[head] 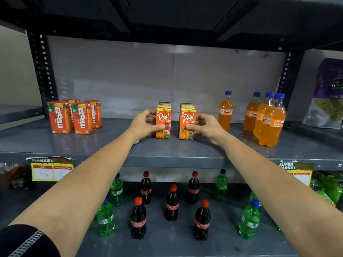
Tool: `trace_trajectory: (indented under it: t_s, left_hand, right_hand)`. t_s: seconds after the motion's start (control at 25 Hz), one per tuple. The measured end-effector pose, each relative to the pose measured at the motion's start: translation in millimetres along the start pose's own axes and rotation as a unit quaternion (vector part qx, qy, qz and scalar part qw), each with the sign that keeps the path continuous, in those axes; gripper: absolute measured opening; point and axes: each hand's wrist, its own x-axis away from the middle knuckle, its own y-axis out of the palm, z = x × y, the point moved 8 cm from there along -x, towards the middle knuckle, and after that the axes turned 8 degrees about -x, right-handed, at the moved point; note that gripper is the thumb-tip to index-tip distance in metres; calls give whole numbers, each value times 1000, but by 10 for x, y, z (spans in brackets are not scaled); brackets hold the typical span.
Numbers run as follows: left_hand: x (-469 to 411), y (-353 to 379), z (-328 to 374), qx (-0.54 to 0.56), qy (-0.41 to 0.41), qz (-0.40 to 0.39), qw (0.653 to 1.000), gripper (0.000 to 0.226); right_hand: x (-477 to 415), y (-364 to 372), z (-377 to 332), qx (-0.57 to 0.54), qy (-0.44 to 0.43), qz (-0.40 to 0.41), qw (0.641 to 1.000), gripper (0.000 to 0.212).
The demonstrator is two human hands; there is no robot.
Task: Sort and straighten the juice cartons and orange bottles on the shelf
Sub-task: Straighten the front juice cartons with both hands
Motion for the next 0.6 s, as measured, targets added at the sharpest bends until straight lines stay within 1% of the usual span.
trace_trajectory:
  t_s: [0.2, 0.28, 0.32, 0.4, 0.48, 0.6]
  left_hand:
    - [53, 40, 7, -16, -5, 2, 1000, 62]
    - [85, 32, -9, -22, -9, 7, 1000, 67]
    - [111, 16, -21, -18, -13, 19, 1000, 67]
    - [164, -90, -63, -10, -35, 70, 997, 64]
    - [263, -199, -82, -14, -56, 124, 991, 58]
    - [387, -207, 10, -32, -45, 143, 988, 50]
  right_hand:
    - [42, -7, 20, 32, 14, 7, 999, 45]
    - [81, -19, -22, 53, 1, 19, 998, 46]
    - [120, -41, -52, 53, -10, 32, 998, 49]
    - [194, -126, -86, 39, -25, 66, 997, 55]
    - [313, -235, -107, 23, -35, 84, 996, 53]
    - [538, -475, -141, 12, -35, 96, 995, 43]
